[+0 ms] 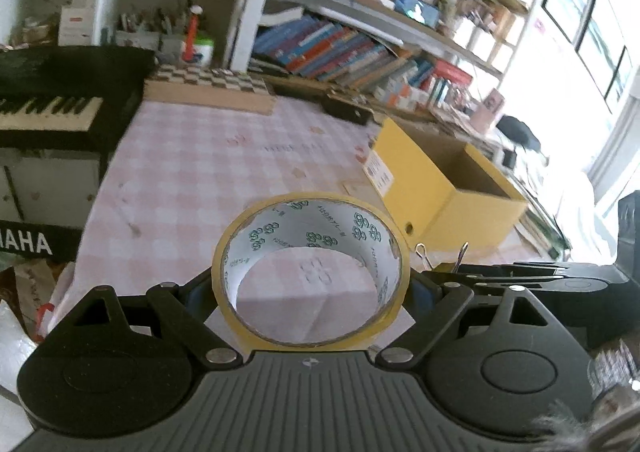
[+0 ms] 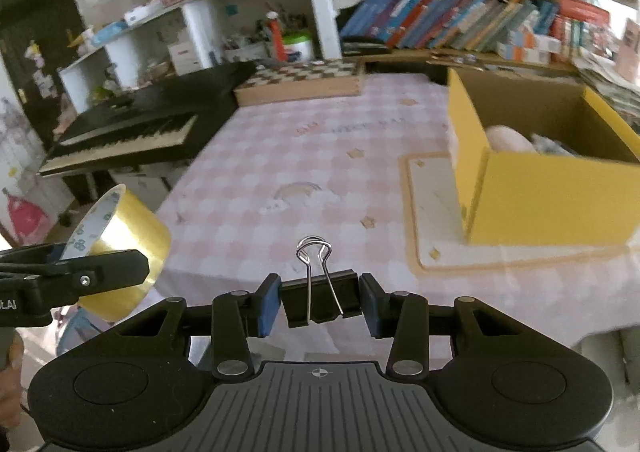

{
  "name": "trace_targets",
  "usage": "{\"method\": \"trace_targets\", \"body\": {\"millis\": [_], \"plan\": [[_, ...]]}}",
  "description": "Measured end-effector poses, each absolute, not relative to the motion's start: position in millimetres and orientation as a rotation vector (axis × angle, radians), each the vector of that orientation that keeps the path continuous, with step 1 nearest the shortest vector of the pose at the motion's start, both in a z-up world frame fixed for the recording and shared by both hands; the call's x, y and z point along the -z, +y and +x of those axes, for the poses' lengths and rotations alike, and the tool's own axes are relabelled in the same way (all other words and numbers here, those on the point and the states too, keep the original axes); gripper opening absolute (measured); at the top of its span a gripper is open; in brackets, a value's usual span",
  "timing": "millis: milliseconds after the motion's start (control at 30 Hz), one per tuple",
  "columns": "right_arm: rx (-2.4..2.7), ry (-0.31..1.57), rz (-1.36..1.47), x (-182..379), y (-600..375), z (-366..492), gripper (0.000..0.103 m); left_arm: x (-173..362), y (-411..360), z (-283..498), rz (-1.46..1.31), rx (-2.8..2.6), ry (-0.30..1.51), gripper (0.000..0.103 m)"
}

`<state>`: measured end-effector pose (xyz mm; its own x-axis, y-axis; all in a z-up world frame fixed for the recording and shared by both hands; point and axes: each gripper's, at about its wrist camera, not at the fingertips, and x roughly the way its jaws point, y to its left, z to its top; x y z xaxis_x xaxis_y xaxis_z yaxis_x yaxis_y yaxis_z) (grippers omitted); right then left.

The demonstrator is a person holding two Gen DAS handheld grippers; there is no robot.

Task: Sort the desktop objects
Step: 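Lift and carry the tape roll and binder clip with both tools toward the yellow box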

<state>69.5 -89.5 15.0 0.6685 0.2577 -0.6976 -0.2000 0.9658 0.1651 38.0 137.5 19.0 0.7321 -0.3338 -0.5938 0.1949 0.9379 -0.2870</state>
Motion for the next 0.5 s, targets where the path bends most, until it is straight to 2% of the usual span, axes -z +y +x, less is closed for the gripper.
{"method": "trace_targets", "body": {"millis": [500], "plan": [[-0.062,0.827,0.124,-5.4,-123.3,24.6,0.042,-7.9,86.0,32.8,-0.140,0.492,0.756,0.089]]}}
